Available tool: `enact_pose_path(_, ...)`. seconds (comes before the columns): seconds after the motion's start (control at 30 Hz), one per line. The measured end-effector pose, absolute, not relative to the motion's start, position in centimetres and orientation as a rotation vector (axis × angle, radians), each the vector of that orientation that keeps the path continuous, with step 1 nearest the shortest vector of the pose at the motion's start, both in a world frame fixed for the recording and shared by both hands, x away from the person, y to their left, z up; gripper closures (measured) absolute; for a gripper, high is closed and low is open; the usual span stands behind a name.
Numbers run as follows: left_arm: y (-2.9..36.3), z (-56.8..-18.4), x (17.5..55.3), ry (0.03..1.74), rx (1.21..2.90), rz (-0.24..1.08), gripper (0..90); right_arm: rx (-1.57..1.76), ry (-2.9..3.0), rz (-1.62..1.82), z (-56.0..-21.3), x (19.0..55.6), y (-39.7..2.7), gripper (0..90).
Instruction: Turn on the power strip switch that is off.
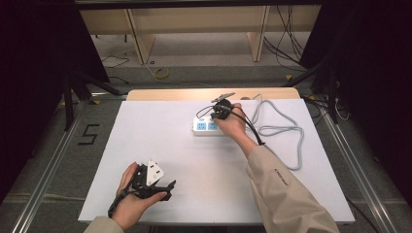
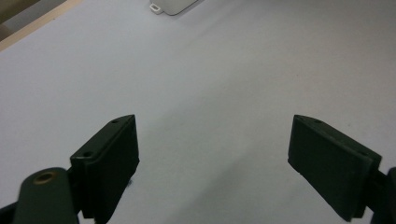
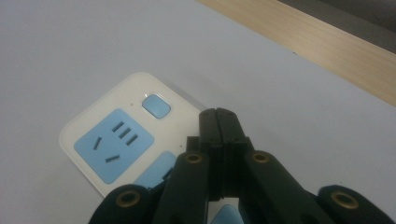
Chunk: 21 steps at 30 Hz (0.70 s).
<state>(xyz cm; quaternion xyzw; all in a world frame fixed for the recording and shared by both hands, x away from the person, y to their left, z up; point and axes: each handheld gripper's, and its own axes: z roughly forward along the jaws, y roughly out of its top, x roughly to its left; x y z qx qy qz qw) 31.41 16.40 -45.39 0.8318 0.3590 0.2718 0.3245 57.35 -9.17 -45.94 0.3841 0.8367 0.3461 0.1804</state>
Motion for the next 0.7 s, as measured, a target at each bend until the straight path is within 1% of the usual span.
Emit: enact_pose_path(0.7,16.33,-45.41,31.41,0.942,2.178,0.714,16.1,1.076,2.376,0.936,-45.91,57.32,-8.80,90.0)
